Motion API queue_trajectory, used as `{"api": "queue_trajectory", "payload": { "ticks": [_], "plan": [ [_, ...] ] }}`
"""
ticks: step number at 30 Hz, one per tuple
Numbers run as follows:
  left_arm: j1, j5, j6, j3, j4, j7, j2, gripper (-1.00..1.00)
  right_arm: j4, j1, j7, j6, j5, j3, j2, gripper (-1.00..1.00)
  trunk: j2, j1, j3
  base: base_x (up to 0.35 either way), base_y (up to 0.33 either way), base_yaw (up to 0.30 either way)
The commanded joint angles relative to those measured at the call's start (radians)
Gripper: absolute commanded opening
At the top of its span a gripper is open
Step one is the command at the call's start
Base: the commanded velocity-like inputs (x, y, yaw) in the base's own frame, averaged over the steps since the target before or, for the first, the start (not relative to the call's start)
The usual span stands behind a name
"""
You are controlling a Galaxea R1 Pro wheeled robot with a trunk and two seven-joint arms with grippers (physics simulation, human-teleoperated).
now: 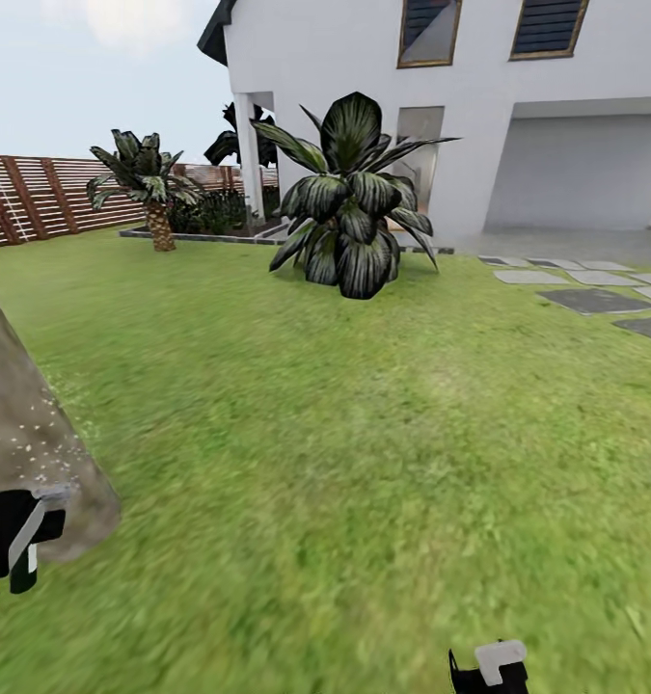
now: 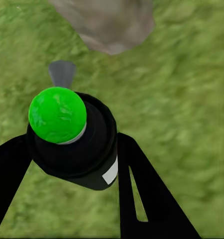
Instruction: In the garden, pick up the pesticide atomizer on the floor and spray pesticide onto both trees until each tree trunk is fully covered.
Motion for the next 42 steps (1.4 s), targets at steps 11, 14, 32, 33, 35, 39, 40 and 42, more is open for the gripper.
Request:
{"api": "queue_trajectory", "payload": {
  "ticks": [11,14,32,33,35,39,40,42],
  "plan": [
    [0.003,-0.001,-0.283,-0.002,0.232,-0.014,-0.04,-1.0,0.0,-0.001,-0.006,-0.005,0.01,-0.006,-0.001,1.0,0.0,0.0,-0.001,-0.274,-0.13,0.0],
    [0.027,-0.003,-0.311,-0.003,0.234,-0.045,-0.04,-1.0,0.0,-0.001,-0.005,-0.005,0.01,-0.006,0.0,1.0,0.0,0.0,-0.001,-0.33,-0.019,0.0],
    [0.101,-0.431,-0.667,-0.245,0.239,-0.813,-0.056,-1.0,-0.279,-0.067,0.541,0.191,0.174,0.114,0.013,1.0,0.0,0.0,-0.001,-0.341,-0.001,0.0],
    [0.101,-0.439,-0.667,-0.277,0.239,-0.846,-0.067,-1.0,-0.308,-0.073,0.635,0.201,0.179,0.117,0.013,1.0,0.0,0.0,-0.001,-0.33,0.0,0.0],
    [0.097,-0.445,-0.664,-0.337,0.237,-0.876,-0.088,-1.0,-0.383,-0.082,0.88,0.209,0.208,0.12,0.011,1.0,0.0,0.0,-0.001,-0.157,0.0,0.0],
    [0.096,-0.474,-0.663,-0.479,0.235,-0.886,-0.151,-1.0,-0.509,-0.087,1.068,0.211,0.235,0.12,0.015,1.0,0.0,0.0,-0.001,-0.025,0.0,0.0],
    [0.097,-0.478,-0.665,-0.493,0.233,-0.886,-0.158,-1.0,-0.513,-0.087,1.071,0.21,0.236,0.12,0.019,1.0,0.0,0.0,-0.001,-0.002,0.0,0.0],
    [0.097,-0.48,-0.667,-0.504,0.232,-0.888,-0.166,-1.0,-0.515,-0.087,1.074,0.21,0.236,0.12,0.027,1.0,0.0,0.0,-0.001,-0.001,0.0,0.0]
  ]
}}
